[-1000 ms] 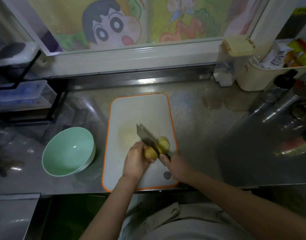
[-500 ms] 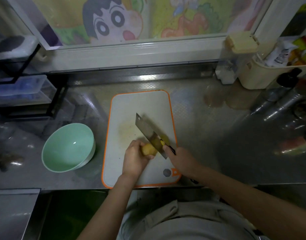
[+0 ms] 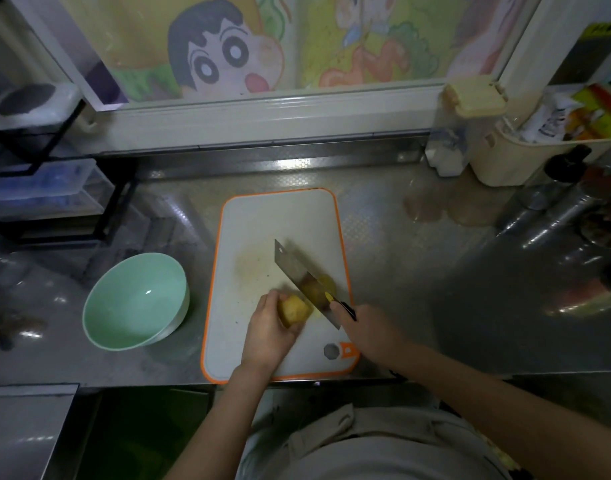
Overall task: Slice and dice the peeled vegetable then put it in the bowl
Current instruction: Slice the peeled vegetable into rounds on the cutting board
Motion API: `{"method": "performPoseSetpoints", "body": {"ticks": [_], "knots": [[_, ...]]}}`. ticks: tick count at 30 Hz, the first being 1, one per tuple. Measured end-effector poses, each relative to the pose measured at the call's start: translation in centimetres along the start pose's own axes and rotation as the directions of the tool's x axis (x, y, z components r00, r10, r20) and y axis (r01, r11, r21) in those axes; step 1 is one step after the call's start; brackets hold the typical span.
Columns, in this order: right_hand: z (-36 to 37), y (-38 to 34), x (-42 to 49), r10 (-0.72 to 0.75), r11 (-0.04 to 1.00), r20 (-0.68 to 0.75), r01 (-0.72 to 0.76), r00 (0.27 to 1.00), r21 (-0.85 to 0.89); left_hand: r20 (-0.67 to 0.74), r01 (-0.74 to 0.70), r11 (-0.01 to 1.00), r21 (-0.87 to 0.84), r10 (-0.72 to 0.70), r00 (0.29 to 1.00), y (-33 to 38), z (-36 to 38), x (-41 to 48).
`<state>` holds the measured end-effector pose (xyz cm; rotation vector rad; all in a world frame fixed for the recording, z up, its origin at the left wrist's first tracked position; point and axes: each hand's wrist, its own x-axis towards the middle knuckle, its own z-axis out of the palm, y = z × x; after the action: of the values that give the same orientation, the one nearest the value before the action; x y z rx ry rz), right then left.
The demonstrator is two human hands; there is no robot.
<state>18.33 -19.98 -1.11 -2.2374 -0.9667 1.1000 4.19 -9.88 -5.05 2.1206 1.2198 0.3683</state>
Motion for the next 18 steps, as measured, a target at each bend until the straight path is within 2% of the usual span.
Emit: {"method": "performPoseSetpoints", "body": {"ticks": [9, 13, 18], "knots": [[-0.9, -0.2, -0.3, 0.001, 1.0, -0.018, -0.001, 1.0, 0.012, -0.009, -0.043, 0.999, -0.029, 0.043, 0.999, 0.7, 0.2, 0.9], [-1.4, -0.4, -0.7, -0.007, 1.0, 0.057, 0.006, 0.998, 0.016, -0.012, -0.076, 0.997, -0.026, 0.076, 0.997, 0.7, 0.1, 1.1], [-1.4, -0.7, -1.3, -0.021, 0.999, 0.08, 0.018, 0.997, 0.037, -0.023, -0.05, 0.996, -0.074, 0.048, 0.999, 1.1, -0.1, 1.1]]}}
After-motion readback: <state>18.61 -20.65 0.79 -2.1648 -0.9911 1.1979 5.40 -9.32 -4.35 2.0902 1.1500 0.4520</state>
